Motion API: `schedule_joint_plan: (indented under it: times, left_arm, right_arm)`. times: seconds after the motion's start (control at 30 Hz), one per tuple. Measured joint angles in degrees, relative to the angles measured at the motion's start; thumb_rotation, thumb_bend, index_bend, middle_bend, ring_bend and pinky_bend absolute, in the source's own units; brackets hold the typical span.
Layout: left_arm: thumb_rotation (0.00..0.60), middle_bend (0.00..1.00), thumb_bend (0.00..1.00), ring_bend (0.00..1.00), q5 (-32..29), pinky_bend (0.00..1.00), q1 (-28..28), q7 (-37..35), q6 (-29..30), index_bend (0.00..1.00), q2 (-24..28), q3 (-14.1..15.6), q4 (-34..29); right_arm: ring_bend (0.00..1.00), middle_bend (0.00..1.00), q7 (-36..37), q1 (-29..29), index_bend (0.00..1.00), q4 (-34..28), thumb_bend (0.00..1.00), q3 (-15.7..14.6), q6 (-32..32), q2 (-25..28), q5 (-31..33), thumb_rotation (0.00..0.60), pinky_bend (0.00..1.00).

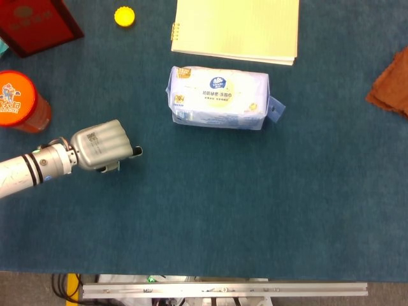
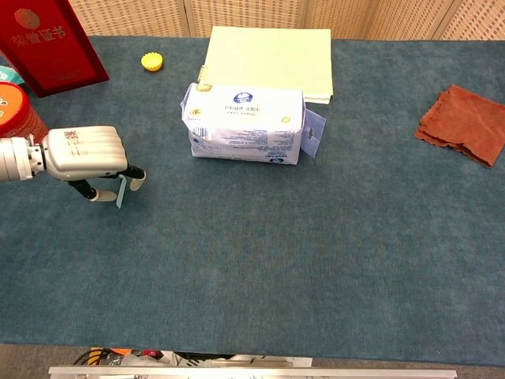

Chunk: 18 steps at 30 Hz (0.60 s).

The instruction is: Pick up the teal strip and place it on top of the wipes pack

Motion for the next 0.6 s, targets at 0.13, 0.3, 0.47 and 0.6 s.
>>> schedule_joint_plan:
  times: [0.13, 0.3, 0.47, 0.6]
  left_arm:
    - [0.6, 1.0, 0.28, 0.96, -0.6, 0.9, 0.5, -1.0, 0.5, 0.43, -0.3, 0.4, 0.9]
    - [0.6, 1.0, 0.28, 0.96, -1.3, 0.9, 1.1, -1.9, 1.2, 0.43, -0.9, 0.9, 2.8]
    - [0.6, 1.0, 0.28, 0.96, -1.6, 0.9, 1.5, -2.6, 1.6, 0.43, -1.8, 1.5, 4.4]
    - [0.6, 1.0, 0.28, 0.96, -1.7, 0.9, 1.7, -3.1, 2.2, 0.44, -2.7, 1.8, 5.6]
  right_arm:
    - [0.3, 0.37, -0.2, 0.0, 0.3, -0.2, 0.26, 0.1, 0.1, 0.0, -0.1, 0.6, 0.35]
    - [0.3, 0.37, -0.7, 0.1, 0.3, -0.6, 0.26, 0.1, 0.1, 0.1, -0.3, 0.6, 0.35]
    - [0.3, 0.37, -1.0, 0.0, 0.3, -0.9, 0.26, 0.2, 0.4, 0.1, -0.4, 0.6, 0.35]
    - [0.3, 0.37, -1.2, -0.1, 0.3, -1.0, 0.26, 0.3, 0.6, 0.1, -0.3, 0.6, 0.35]
